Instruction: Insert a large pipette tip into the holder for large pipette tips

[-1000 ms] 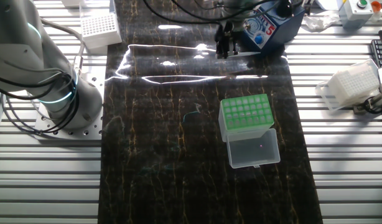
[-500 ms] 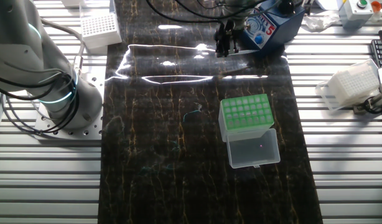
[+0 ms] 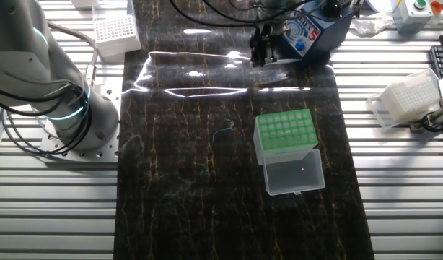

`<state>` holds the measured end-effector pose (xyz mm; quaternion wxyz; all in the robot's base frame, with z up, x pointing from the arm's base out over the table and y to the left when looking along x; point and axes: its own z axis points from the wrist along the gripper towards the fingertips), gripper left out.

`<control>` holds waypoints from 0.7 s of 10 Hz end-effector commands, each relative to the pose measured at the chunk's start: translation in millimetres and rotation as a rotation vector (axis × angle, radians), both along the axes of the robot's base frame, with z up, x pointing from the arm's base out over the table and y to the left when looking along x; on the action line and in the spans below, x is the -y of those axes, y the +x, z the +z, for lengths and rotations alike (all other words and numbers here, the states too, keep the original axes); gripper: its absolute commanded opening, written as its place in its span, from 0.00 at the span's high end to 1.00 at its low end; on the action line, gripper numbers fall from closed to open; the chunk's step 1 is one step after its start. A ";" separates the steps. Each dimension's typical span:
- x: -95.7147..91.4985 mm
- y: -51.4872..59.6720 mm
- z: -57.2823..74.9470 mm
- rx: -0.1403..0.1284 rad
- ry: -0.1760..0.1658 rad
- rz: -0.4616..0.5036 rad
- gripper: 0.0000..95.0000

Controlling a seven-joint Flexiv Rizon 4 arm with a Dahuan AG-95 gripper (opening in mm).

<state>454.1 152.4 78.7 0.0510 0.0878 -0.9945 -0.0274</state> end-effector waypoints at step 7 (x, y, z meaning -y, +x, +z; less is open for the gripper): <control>-2.5 19.5 -13.5 0.065 -0.045 -0.052 1.00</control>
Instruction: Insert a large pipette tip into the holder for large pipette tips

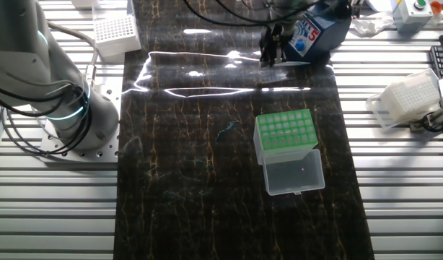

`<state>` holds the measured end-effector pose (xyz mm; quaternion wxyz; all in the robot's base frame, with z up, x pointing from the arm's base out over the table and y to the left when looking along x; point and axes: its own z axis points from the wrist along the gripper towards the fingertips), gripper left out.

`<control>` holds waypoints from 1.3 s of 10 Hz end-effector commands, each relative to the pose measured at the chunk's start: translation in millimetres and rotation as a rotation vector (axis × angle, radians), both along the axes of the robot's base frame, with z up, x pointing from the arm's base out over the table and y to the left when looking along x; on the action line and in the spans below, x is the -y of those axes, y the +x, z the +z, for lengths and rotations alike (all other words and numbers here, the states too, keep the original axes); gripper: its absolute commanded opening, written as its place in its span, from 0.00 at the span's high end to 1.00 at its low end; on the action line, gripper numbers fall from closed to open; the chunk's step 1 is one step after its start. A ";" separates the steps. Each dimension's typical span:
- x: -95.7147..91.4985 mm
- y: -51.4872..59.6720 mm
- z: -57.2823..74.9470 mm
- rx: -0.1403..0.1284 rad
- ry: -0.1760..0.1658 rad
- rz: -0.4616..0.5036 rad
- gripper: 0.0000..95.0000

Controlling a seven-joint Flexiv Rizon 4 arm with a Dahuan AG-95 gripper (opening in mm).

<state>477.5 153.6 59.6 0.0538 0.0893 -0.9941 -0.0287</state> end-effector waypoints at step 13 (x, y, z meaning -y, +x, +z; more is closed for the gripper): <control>4.3 -29.9 17.6 0.068 -0.070 -0.061 1.00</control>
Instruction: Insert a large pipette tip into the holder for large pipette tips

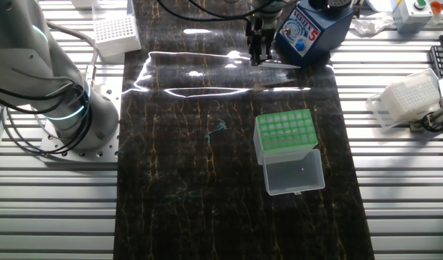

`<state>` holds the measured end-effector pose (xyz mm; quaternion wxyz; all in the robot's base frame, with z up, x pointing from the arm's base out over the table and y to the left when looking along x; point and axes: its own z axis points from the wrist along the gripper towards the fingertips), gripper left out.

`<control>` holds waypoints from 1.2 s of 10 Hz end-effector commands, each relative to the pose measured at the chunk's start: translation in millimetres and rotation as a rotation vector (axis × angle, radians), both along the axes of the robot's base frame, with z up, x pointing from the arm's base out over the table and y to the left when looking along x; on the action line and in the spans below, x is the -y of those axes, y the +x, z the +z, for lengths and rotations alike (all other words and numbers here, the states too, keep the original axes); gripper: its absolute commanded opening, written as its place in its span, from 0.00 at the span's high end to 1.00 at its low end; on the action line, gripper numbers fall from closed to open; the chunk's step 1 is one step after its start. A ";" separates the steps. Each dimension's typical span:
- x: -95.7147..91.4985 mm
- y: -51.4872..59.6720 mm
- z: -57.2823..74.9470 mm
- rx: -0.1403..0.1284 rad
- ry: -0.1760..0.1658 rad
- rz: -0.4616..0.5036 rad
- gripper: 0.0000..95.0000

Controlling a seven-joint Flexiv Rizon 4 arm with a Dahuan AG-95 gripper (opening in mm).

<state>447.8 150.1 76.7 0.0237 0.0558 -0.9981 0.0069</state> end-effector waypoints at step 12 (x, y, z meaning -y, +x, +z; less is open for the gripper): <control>-1.2 2.8 0.6 -0.003 0.002 0.026 1.00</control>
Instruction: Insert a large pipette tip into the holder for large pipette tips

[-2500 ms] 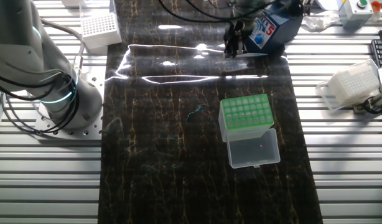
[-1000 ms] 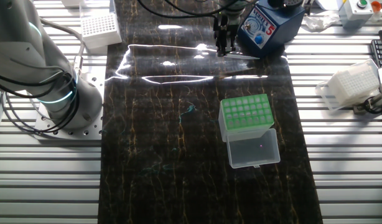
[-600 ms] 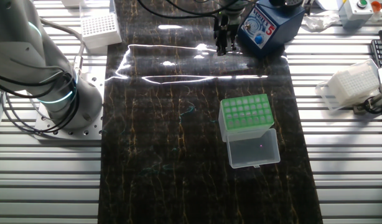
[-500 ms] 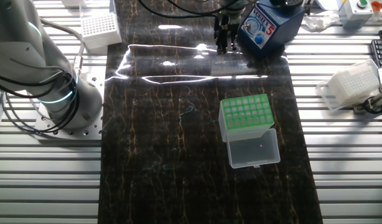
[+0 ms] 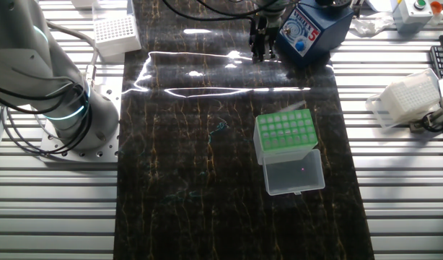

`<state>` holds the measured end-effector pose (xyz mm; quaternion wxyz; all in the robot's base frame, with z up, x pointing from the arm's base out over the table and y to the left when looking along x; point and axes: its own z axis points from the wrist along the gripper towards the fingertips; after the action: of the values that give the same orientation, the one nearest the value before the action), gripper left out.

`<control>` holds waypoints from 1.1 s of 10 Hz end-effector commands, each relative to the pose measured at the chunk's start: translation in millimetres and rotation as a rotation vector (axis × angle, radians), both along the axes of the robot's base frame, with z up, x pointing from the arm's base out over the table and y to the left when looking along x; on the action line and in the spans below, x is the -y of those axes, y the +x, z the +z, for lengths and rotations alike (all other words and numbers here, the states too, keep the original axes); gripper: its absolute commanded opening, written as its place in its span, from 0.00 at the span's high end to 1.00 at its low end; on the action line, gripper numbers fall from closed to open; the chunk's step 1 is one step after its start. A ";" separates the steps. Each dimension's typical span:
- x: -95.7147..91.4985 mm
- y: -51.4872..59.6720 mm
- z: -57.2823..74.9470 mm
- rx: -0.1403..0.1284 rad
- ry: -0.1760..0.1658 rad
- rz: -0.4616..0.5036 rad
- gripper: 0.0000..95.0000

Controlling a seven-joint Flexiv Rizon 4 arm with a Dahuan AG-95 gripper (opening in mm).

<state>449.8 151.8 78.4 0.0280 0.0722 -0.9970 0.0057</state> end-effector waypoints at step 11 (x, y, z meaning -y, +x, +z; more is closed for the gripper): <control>51.3 18.1 -23.8 0.023 -0.038 0.059 1.00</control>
<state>469.1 98.2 54.1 0.0193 0.1021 -0.9942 0.0272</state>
